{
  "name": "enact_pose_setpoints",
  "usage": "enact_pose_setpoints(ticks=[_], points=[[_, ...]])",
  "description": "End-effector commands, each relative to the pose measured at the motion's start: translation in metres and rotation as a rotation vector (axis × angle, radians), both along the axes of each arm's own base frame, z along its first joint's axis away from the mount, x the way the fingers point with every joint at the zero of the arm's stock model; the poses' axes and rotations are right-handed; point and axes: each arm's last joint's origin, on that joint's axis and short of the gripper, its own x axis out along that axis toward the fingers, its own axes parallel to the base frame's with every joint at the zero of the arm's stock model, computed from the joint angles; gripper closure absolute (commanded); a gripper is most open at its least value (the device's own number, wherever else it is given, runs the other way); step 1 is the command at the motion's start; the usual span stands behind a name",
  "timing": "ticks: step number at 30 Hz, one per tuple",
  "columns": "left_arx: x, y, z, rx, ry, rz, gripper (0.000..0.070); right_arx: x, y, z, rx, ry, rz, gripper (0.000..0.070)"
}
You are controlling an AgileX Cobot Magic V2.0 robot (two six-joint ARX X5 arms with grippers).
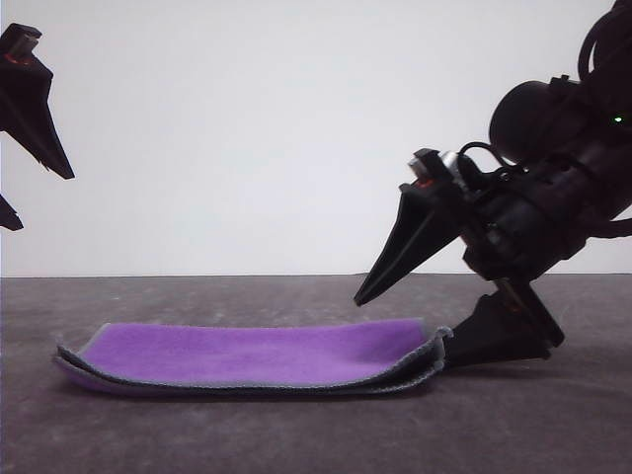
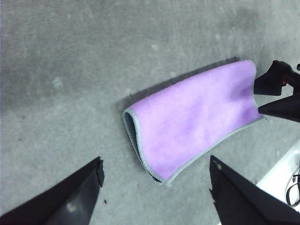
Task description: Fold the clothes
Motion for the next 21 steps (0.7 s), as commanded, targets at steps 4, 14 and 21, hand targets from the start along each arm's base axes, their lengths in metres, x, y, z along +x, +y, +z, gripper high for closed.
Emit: enact_pose_setpoints(ticks=[4, 14, 21], points=[[0.004, 0.0, 0.001, -0.003, -0.002, 0.005, 0.0263, -0.002, 0.005, -0.009, -0.021, 0.05, 0.001, 0.0567], [0.004, 0.0, 0.001, -0.003, -0.002, 0.008, 0.0263, 0.001, 0.012, -0.005, 0.033, -0.012, 0.032, 0.0697], [0.004, 0.0, 0.001, -0.004, 0.0, 0.01, 0.0263, 0.001, 0.045, 0.012, 0.158, -0.09, 0.071, 0.0697]])
